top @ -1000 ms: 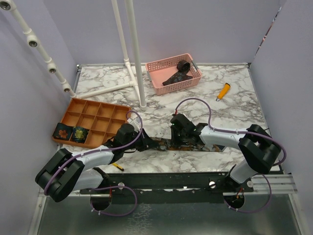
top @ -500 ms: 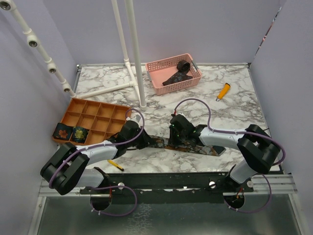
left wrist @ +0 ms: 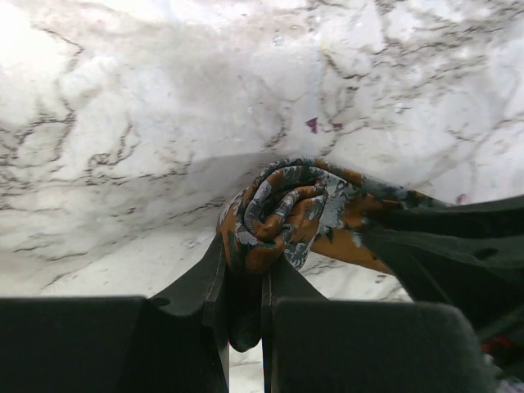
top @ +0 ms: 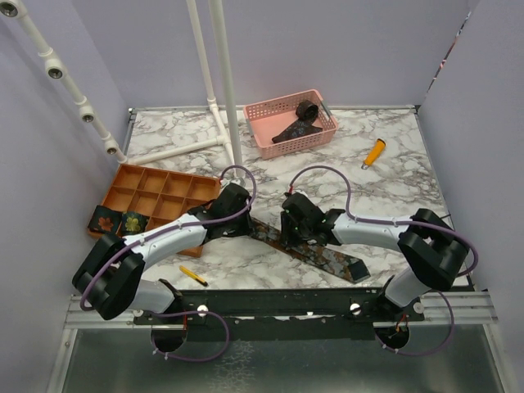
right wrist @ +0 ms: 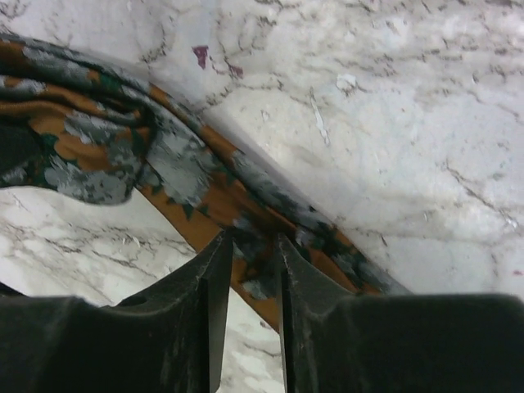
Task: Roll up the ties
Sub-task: Roll the tie at the center of the board.
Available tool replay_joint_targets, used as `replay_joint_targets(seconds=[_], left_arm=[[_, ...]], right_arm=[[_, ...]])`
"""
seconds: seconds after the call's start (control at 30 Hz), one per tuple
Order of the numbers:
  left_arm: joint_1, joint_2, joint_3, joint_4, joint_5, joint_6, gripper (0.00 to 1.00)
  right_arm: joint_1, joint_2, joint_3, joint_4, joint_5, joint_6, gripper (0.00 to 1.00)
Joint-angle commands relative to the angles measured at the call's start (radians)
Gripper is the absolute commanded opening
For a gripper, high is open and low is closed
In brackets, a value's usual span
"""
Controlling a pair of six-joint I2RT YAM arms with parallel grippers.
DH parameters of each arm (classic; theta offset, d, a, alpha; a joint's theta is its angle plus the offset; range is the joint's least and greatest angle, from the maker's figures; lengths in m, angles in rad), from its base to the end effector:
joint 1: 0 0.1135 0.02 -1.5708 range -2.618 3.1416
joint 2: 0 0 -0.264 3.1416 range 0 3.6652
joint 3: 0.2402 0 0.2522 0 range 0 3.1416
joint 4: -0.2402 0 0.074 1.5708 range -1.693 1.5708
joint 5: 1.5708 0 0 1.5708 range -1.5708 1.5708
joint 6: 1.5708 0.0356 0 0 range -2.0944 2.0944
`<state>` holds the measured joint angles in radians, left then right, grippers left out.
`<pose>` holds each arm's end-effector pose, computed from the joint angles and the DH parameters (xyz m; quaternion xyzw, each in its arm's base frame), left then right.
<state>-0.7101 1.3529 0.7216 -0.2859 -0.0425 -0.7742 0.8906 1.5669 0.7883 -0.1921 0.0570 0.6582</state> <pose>0.2002 -0.1701 0.1881 -0.0372 0.9462 -0.2021 0.2501 0.1886 0.2299 0.1578 -0.1023 0.9495 0.1871 0.2302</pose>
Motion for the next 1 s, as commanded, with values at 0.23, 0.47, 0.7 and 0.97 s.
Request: replay_joint_targets(seconds=[0.23, 0.47, 0.7, 0.97], left_arm=[[-0.098, 0.096, 0.143, -0.314, -0.416, 0.056, 0.0], [-0.114, 0.116, 0.159, -0.335, -0.456, 0.019, 0.0], [-0.122, 0.127, 0.138, -0.332, -0.47, -0.035, 0.0], [-0.141, 0.133, 0.164, -0.374, -0.523, -0.075, 0.0]], right_arm=[[0.007, -0.201, -0.087, -0.193, 0.012, 0.096, 0.35], [0.03, -0.318, -0.211, -0.166, -0.139, 0.116, 0.3], [0.026, -0.255, -0.275, -0.229, 0.016, 0.269, 0.28], [-0.089, -0.194, -0.255, -0.212, 0.16, 0.282, 0.28]])
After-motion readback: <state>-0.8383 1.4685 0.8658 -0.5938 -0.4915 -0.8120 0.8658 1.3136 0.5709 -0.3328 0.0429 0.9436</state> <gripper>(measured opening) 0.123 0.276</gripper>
